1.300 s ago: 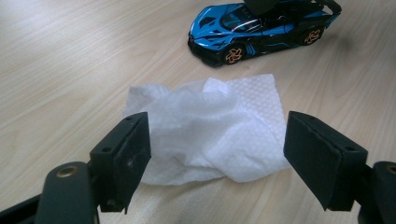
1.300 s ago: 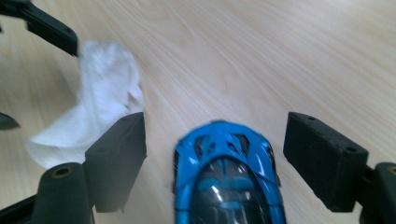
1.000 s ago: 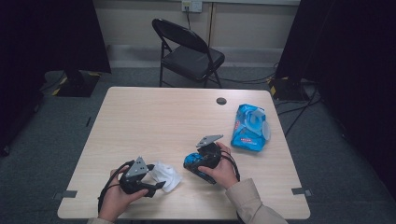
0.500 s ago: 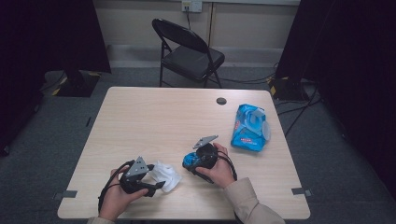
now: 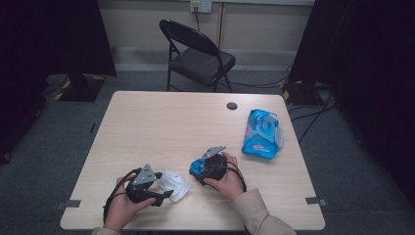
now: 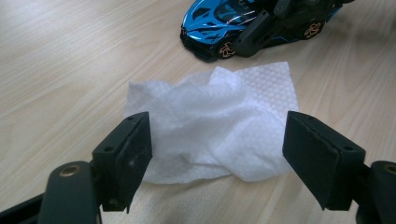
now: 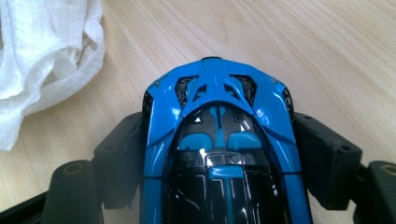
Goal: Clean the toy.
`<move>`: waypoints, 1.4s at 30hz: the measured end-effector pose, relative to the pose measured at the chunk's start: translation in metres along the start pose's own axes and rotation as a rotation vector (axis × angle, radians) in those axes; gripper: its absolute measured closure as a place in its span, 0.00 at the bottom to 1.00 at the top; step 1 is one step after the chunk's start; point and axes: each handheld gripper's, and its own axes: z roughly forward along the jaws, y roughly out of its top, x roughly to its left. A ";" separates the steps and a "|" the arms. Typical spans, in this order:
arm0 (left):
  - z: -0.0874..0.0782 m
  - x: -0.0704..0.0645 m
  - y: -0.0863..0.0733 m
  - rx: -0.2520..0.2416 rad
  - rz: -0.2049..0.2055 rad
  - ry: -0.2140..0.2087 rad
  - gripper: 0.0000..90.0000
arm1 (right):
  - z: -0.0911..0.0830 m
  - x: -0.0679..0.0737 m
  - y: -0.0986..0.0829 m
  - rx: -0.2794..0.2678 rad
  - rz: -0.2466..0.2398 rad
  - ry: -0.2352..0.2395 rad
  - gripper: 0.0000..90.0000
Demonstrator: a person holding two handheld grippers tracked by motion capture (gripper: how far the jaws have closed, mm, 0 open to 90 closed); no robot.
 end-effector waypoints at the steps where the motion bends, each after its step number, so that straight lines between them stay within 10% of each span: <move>1: 0.000 0.000 0.000 -0.003 -0.001 0.001 0.27 | 0.000 0.000 0.000 0.001 -0.001 -0.003 0.28; 28: 0.004 -0.001 0.003 0.001 0.007 0.004 0.27 | -0.051 -0.015 -0.011 -0.192 0.105 0.028 0.28; 42: 0.007 -0.001 0.004 0.002 0.007 -0.005 0.26 | -0.027 -0.013 -0.013 -0.050 0.078 0.018 0.28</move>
